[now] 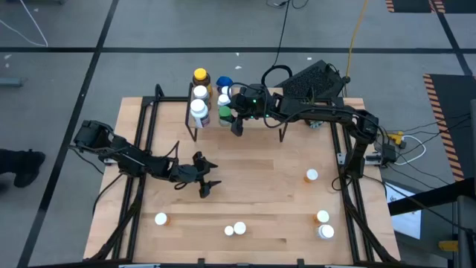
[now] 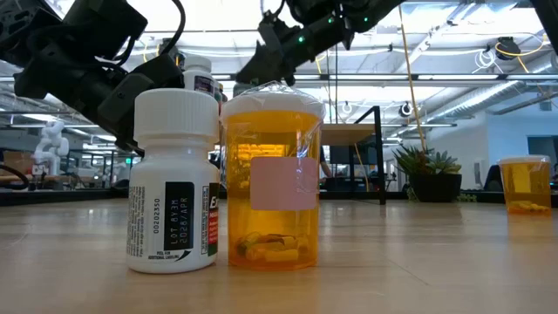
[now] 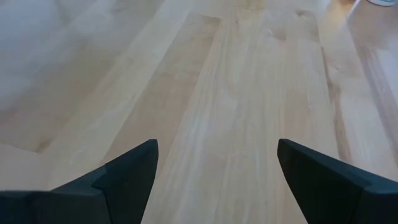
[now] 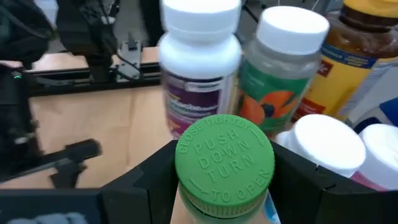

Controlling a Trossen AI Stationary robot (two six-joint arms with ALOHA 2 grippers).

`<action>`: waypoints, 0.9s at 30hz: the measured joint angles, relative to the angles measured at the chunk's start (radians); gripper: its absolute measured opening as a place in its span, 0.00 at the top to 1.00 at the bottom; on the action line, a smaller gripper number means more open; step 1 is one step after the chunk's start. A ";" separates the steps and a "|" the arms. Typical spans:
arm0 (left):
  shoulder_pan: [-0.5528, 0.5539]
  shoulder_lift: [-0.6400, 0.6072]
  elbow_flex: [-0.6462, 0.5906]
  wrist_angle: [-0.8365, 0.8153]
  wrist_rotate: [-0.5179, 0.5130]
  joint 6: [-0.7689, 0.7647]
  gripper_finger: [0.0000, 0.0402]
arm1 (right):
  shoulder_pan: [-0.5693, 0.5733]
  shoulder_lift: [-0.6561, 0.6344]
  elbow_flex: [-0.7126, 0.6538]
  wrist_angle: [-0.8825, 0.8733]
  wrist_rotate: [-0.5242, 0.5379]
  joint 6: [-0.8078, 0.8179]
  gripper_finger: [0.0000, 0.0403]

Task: Pick and place medicine bottles onto shelf by color
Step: Put the small green medicine bottle on the shelf, aligned with the other blue, pink and white medicine bottle

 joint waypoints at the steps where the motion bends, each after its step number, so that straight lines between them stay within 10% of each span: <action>1: 0.000 0.000 0.000 0.000 0.001 -0.003 0.17 | -0.001 0.008 0.000 0.017 0.000 0.000 0.51; 27: 0.000 0.000 0.000 -0.002 0.008 -0.022 0.17 | -0.006 -0.016 0.000 0.023 0.005 -0.038 0.32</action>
